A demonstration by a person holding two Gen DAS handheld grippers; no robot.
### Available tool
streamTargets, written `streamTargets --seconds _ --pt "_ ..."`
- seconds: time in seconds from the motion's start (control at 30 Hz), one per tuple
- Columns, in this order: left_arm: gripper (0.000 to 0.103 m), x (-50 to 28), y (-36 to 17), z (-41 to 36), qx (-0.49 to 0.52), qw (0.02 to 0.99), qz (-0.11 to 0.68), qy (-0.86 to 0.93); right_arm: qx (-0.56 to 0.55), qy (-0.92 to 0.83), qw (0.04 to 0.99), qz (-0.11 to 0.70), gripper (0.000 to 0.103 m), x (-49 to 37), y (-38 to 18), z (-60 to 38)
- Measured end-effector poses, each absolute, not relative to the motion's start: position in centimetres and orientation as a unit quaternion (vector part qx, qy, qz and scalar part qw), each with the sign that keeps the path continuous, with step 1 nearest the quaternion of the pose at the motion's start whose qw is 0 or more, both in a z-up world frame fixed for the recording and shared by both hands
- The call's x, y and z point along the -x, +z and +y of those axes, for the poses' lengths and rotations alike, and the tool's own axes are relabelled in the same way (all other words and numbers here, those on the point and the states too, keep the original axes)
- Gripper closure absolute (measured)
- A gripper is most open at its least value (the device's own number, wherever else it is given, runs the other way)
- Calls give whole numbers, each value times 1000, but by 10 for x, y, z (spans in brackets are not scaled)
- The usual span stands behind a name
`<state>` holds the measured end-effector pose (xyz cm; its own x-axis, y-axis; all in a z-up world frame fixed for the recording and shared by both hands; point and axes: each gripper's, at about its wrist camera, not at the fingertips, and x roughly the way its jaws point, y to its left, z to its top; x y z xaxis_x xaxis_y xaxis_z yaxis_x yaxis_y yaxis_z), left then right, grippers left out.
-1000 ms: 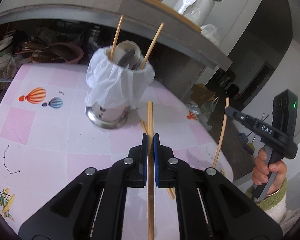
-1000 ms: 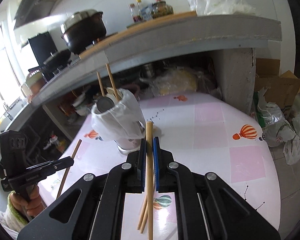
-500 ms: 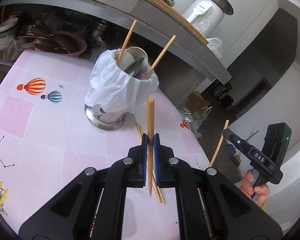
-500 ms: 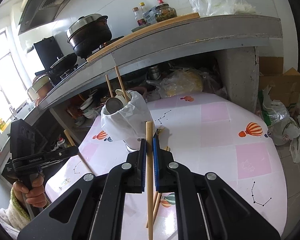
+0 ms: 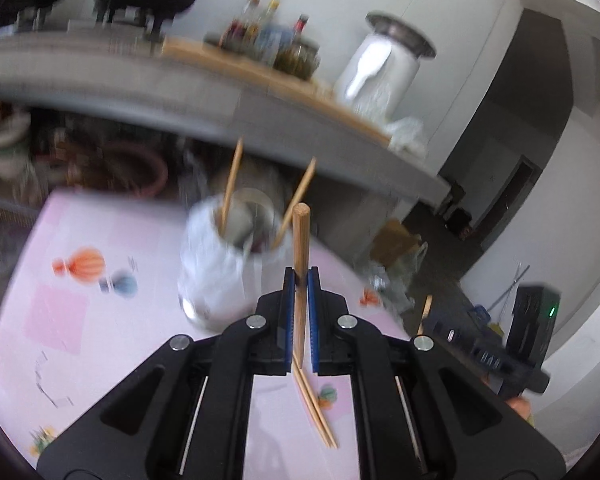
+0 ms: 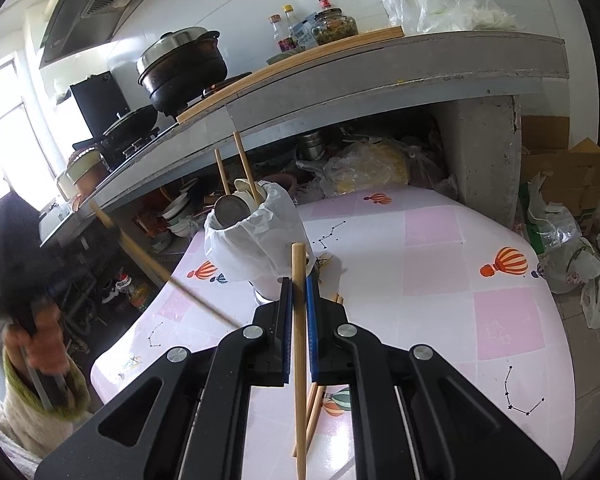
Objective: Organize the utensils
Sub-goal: 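Carry both held chopsticks up toward the bagged holder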
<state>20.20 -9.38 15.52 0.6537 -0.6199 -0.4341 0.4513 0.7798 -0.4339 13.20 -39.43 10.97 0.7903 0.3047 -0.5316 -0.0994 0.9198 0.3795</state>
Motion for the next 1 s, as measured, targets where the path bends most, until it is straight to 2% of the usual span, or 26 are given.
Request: streamTargets --seconds 0.23,0.4,1.0 --pt "98 -214 222 -80 129 930 207 -274 -168 113 933 297 96 -130 114 -394" --pt "98 -236 242 -81 110 945 185 -248 -170 114 932 299 96 -131 111 -394" --pt "97 -304 167 -124 46 940 266 -208 -176 109 928 309 96 -137 105 -398"
